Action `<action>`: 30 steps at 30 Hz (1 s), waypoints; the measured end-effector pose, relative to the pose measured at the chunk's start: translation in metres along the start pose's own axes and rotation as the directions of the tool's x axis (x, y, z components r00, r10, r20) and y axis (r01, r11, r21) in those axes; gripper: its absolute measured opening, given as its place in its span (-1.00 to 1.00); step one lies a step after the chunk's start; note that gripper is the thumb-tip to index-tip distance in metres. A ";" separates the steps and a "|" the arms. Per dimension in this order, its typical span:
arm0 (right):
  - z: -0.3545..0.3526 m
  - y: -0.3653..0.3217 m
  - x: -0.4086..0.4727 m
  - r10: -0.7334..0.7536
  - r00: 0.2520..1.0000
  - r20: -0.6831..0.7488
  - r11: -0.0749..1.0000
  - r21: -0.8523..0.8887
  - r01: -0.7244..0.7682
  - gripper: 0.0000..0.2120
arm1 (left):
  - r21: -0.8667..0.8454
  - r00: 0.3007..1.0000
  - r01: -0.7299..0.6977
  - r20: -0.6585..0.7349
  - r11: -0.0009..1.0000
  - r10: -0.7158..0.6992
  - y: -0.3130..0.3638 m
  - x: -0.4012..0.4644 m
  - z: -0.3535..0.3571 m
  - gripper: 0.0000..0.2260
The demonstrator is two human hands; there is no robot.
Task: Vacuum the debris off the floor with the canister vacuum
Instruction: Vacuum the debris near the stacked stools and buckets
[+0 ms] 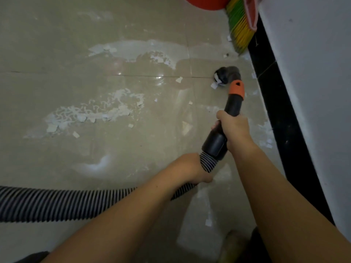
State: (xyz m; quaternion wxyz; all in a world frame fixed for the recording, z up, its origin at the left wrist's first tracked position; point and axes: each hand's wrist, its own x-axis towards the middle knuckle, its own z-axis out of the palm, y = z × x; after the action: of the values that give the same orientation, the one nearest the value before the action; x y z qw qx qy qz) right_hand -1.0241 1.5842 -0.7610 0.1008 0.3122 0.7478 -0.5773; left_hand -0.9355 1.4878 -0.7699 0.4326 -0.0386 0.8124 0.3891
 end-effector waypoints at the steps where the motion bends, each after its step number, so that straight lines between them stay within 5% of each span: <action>1: -0.008 0.001 0.002 0.016 0.998 -0.052 1.000 0.022 -0.015 -0.91 | 0.027 1.000 -0.011 0.019 1.000 0.011 0.005 0.002 -0.002 -0.79; 6: -0.026 0.015 0.011 0.053 0.976 -0.210 0.995 0.094 -0.034 -0.74 | 0.087 0.990 0.006 0.137 0.996 -0.018 0.012 0.010 -0.011 -0.67; 9: 0.001 0.020 0.001 0.032 0.986 -0.163 0.995 0.100 -0.016 -0.63 | 0.158 0.987 0.057 0.138 0.986 -0.080 -0.009 0.003 -0.028 -0.68; 12: 0.034 0.019 -0.012 -0.030 0.998 -0.058 0.998 0.058 0.033 -0.90 | 0.151 0.975 0.134 0.155 0.979 -0.157 -0.033 -0.007 -0.045 -0.72; 14: 0.047 0.014 -0.018 -0.037 0.998 0.060 0.998 0.052 0.034 -0.90 | 0.092 0.965 0.176 0.179 0.980 -0.191 -0.040 -0.010 -0.046 -0.72; 22: 0.018 -0.014 0.041 0.008 1.000 0.005 1.000 0.028 -0.008 -0.76 | -0.112 0.992 0.024 -0.120 0.993 -0.038 0.000 0.027 -0.018 -0.81; 30: 0.047 -0.073 0.105 -0.109 0.985 0.130 0.972 -0.193 0.133 -0.64 | -0.275 0.983 -0.008 -0.178 0.961 -0.043 0.039 0.083 -0.061 -0.80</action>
State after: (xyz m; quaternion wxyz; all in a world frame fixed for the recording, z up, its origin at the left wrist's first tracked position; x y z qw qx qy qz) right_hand -1.1592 1.5676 -0.7713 0.1405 0.2193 0.8125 -0.5215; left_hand -1.0437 1.4971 -0.7876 0.3502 -0.1409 0.7864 0.4889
